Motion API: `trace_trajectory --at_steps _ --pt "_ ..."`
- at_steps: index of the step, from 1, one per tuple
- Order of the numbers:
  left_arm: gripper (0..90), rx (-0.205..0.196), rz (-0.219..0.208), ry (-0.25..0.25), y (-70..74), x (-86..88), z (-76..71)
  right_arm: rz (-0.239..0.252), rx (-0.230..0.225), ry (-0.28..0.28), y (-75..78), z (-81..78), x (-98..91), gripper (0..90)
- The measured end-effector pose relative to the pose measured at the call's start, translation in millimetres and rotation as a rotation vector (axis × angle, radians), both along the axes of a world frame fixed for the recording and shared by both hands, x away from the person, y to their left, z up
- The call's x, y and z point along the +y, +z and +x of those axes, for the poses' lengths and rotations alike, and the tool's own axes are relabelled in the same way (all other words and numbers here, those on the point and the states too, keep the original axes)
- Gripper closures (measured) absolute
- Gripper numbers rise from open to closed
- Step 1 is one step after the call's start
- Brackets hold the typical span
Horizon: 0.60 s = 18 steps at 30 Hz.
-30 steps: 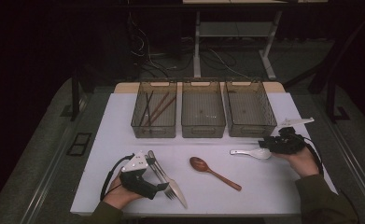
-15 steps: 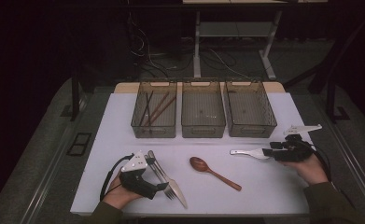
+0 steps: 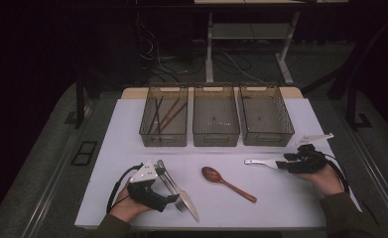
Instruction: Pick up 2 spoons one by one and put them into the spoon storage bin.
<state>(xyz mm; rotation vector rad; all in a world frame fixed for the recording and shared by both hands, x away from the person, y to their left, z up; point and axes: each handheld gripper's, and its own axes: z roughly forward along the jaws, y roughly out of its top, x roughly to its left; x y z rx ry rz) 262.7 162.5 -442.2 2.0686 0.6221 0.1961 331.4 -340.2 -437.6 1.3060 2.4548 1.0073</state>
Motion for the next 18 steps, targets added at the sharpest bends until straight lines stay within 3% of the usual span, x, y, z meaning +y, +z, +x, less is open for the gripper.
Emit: trace_trajectory --at_steps 7,18 --pt "0.6 0.0 0.003 -0.003 -0.3 -0.3 0.0 -0.005 0.015 0.004 -2.3 0.8 0.6 47.1" --pt "0.7 0.004 0.012 -0.008 -0.9 -1.0 -0.2 -0.024 0.047 0.037 -4.2 0.6 2.2 58.5"
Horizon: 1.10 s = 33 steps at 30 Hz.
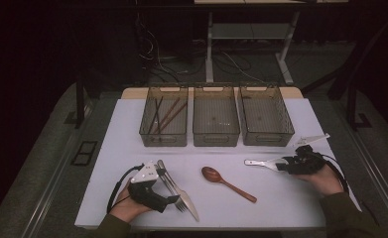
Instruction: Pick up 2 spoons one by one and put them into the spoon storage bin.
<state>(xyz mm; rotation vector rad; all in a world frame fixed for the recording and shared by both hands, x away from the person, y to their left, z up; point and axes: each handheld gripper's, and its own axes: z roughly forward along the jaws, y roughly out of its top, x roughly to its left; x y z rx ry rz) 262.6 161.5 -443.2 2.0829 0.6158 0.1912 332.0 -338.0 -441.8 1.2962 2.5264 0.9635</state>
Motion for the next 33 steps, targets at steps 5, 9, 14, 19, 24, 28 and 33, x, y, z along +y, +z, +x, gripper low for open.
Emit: trace_trajectory --at_steps 5,9,14,19,24,28,33 --pt "0.6 0.001 0.001 -0.002 -0.1 -0.3 -0.1 -0.001 0.013 0.013 0.4 -0.6 0.9 63.5" --pt "0.6 0.002 0.001 -0.002 -0.2 -0.3 -0.1 0.011 0.023 0.034 0.1 -0.5 0.5 67.7" --pt "0.6 0.002 0.003 -0.004 -0.2 -0.6 -0.1 0.028 0.031 0.041 -0.4 -0.4 -1.7 71.0" --pt "0.7 0.003 0.003 -0.004 -0.4 -0.9 -0.1 0.051 0.035 0.048 -0.3 -0.9 -5.3 76.4" --pt "0.7 0.004 0.005 -0.006 -0.6 -1.2 -0.1 0.071 0.04 0.054 -0.4 -0.7 -7.7 79.2" --pt "0.6 0.005 0.001 -0.004 -0.6 -0.9 0.1 0.098 0.049 0.056 -0.9 -0.4 -10.7 81.1" --pt "0.6 0.006 0.0 -0.002 -0.8 -1.0 0.1 0.101 0.048 0.058 -0.7 -0.3 -11.1 81.5"
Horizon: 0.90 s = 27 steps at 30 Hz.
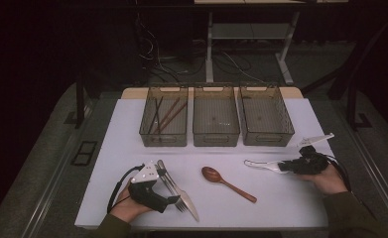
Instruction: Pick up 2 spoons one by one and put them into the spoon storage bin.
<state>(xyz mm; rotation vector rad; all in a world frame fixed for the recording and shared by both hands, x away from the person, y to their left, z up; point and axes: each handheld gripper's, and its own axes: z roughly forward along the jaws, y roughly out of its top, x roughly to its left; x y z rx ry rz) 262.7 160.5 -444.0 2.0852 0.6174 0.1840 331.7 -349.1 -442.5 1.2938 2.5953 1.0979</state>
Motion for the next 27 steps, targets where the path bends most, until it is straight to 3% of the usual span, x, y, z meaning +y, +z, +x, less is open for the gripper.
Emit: trace_trajectory --at_steps 12,27 --pt "0.6 -0.002 -0.001 0.01 -2.1 5.8 3.2 0.002 -0.036 -0.019 6.3 -1.2 0.7 82.0" --pt "0.6 0.004 -0.012 0.006 -2.2 5.3 3.2 0.05 -0.11 -0.038 25.3 -1.3 10.3 82.0"
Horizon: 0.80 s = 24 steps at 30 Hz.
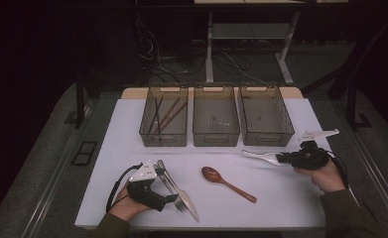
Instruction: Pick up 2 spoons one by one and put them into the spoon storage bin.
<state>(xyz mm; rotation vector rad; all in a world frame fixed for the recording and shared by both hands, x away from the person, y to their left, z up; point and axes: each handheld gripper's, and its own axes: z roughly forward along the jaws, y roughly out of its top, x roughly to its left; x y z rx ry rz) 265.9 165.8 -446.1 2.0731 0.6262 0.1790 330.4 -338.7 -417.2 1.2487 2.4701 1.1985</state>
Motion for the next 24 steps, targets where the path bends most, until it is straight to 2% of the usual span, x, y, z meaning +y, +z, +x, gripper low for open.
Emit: trace_trajectory --at_steps 10,24 --pt "0.6 -0.001 0.001 -0.003 0.3 -0.8 -0.4 0.024 -0.06 -0.014 10.6 3.3 4.5 82.0" --pt "0.6 0.001 0.0 -0.004 0.0 -1.2 -0.6 0.043 -0.106 -0.013 27.4 13.6 19.2 82.0"
